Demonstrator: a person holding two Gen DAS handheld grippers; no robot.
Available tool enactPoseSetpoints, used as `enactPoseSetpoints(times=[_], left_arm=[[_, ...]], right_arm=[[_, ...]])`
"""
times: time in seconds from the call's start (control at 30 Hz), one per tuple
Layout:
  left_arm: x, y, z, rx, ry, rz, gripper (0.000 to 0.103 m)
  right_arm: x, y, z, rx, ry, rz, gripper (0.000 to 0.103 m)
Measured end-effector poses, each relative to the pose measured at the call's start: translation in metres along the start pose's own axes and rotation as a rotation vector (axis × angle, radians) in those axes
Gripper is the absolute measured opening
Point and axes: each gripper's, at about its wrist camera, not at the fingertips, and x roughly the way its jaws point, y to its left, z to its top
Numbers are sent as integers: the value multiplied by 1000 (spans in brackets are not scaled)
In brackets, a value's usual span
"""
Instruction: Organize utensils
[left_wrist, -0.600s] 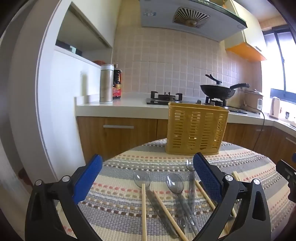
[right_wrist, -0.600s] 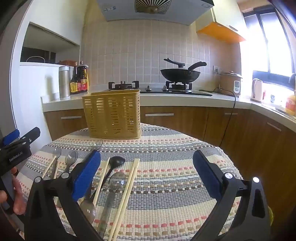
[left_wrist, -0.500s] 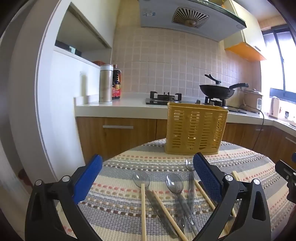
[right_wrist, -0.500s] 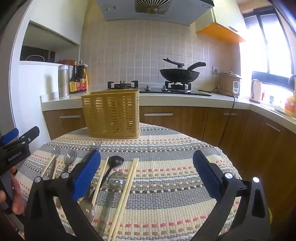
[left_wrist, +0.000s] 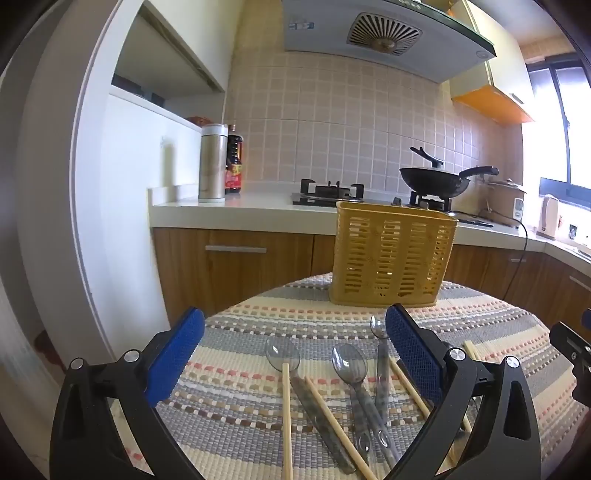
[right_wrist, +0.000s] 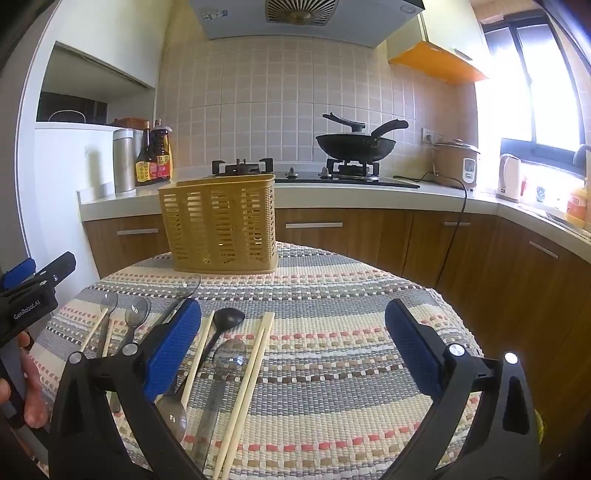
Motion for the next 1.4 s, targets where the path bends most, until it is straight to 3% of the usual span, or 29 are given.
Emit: enactPoseSetpoints(times=[1.4], left_arm=[[2, 1, 2, 3, 14, -15, 95]], right_arm=[[-2, 2, 0, 2, 1, 47, 95]])
